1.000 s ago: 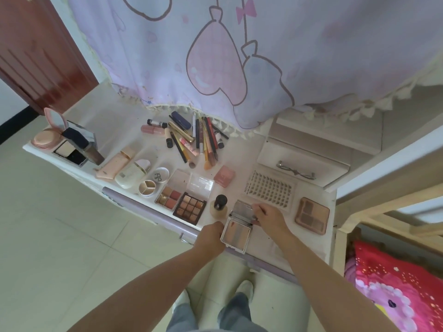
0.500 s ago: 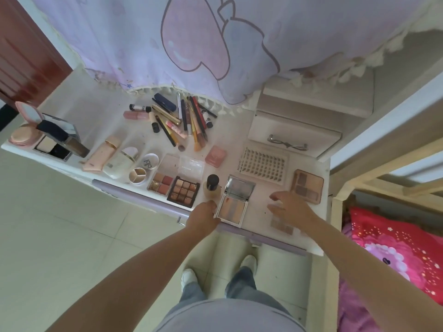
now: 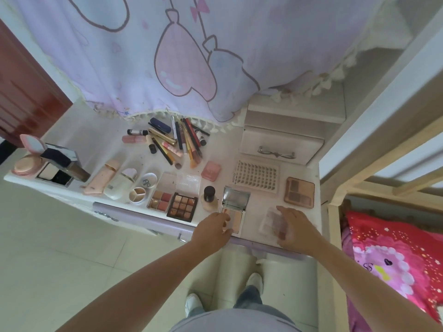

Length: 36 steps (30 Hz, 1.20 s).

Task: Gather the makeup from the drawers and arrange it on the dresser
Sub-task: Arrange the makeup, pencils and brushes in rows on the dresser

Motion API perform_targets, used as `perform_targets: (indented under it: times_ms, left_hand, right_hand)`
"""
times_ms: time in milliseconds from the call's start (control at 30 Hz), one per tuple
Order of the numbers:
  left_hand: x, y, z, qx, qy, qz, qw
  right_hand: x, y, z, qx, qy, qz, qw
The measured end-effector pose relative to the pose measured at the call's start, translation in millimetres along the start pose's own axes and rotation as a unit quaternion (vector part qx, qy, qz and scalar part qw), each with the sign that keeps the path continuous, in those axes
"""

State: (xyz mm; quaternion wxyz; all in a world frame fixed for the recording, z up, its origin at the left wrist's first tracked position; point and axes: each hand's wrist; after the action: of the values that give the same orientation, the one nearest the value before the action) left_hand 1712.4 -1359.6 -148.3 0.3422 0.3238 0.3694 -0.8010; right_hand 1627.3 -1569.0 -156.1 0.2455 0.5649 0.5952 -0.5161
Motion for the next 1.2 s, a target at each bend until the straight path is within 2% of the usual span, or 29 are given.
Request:
perform_targets:
  times_ms: [67,167,267,433,533,633,767,900,1100,1167,1200]
  left_hand:
    - [-11,-3,13,0.013,-0.123,-0.045,0.991]
    - [-35,-6,28,0.035,-0.269,-0.102,0.957]
    - [-67,-7,37,0.079,-0.361,-0.127,0.920]
    - [-98,-9,42,0.098,-0.477,-0.132,0.864]
    - [-100,-14,43,0.116,-0.498,-0.117,0.851]
    - [-101,-16,44,0.108,-0.488,-0.106,0.859]
    - [-100,-18,44,0.116,-0.467,-0.113,0.869]
    - [-92,-15,43,0.112,-0.472,-0.112,0.867]
    - [-79,-8,34,0.077,-0.462,-0.164,0.868]
    - [-72,-6,30,0.059,-0.453,-0.172,0.873]
    - [-67,-5,29,0.048,-0.443,-0.168,0.879]
  right_hand:
    - [-14,-6,-12,-0.022,0.088,0.029,0.995]
    - [-43,-15,-36,-0.075,0.137,0.045,0.987]
    - [-74,-23,-63,-0.113,0.177,0.054,0.976]
    - [-103,-30,-90,-0.141,0.235,0.136,0.952]
    - [-105,-30,-92,-0.139,0.248,0.158,0.945]
    - [-105,-30,-92,-0.129,0.262,0.160,0.943]
    - [-103,-31,-90,-0.086,0.366,0.133,0.917]
    - [-99,-26,-88,-0.073,0.343,0.101,0.931]
    - [-87,-18,-71,-0.016,0.398,0.054,0.916]
    - [-81,-12,-63,0.009,0.451,0.045,0.891]
    - [-78,-8,-59,0.036,0.498,0.041,0.865]
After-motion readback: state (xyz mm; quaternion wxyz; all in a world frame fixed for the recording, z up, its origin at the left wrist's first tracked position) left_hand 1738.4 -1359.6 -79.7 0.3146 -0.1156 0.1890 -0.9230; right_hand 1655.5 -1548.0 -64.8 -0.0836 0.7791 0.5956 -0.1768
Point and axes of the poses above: each hand's wrist, its own y-axis towards the middle knuckle, its own x-axis out of the palm, z = x × y, and after that the axes turned 5 degrees about z, right-handed
